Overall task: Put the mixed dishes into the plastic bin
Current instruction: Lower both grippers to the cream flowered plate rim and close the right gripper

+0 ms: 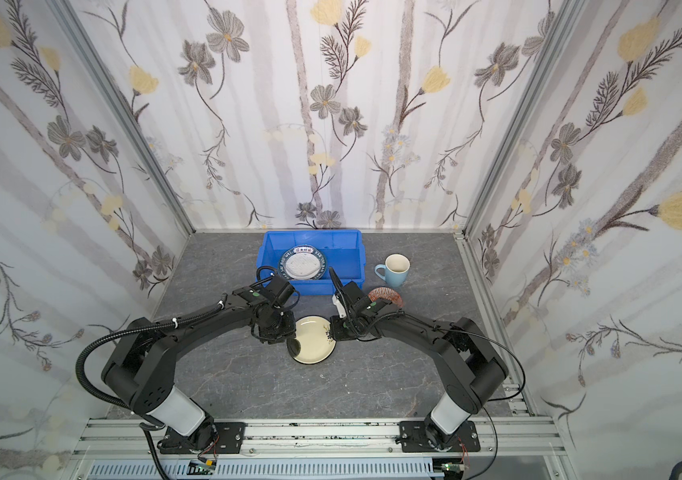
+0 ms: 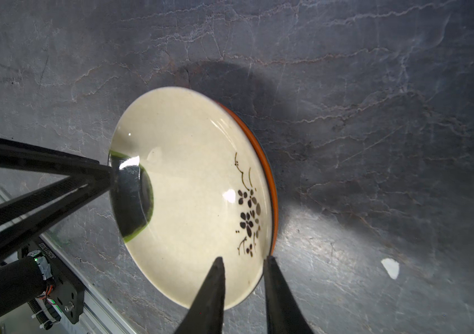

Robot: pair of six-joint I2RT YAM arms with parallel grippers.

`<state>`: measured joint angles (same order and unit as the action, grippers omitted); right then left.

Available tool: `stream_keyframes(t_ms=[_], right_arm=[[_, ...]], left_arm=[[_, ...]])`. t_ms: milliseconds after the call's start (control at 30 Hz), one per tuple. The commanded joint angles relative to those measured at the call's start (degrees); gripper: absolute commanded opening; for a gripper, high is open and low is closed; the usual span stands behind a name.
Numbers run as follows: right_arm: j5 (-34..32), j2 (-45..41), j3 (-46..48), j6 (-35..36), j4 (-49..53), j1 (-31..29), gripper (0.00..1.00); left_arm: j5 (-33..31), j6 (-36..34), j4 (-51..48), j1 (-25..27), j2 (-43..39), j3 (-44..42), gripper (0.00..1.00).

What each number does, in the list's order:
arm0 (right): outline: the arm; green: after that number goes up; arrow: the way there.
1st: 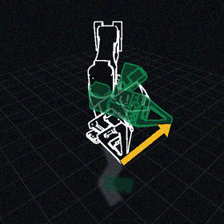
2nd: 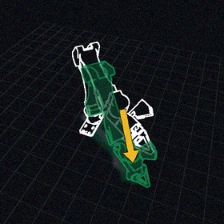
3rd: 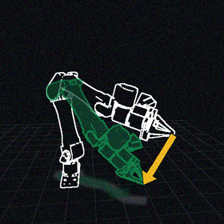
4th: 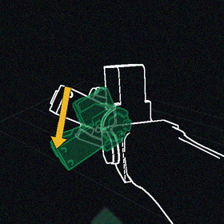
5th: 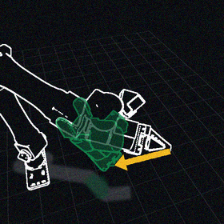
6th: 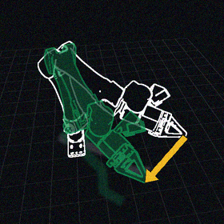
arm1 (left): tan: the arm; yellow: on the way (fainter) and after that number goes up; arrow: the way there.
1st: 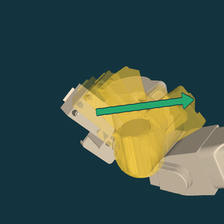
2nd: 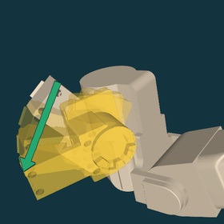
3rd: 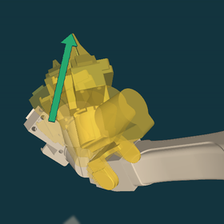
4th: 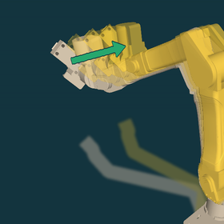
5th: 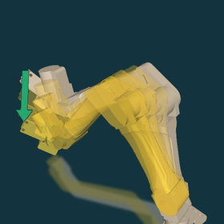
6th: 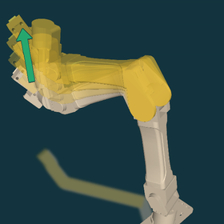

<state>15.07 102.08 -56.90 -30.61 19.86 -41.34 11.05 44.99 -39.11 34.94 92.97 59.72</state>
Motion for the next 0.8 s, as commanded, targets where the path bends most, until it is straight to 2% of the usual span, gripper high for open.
stream_keyframes(t_ms=[0, 67, 400, 767], right_arm=[[0.3, 0.7, -0.9, -0.6, -2.0, 0.0, 0.25], [0.4, 1.1, -1.2, -0.6, -1.8, 0.1, 0.25], [-1.0, 1.3, -2.4, -0.4, 0.5, 0.4, 0.24], [-2.8, 0.5, -2.2, 0.6, 2.0, 1.5, 0.29]], left_arm=[[0.5, -0.8, 1.2, 0.0, 0.8, -0.4, 0.29], [1.0, -0.8, 1.5, 0.0, 1.4, -0.4, 0.25], [1.8, -0.9, 2.9, 0.0, 2.9, -0.5, 0.22], [2.1, -1.4, 2.6, 0.1, 4.2, 0.7, 0.20]])
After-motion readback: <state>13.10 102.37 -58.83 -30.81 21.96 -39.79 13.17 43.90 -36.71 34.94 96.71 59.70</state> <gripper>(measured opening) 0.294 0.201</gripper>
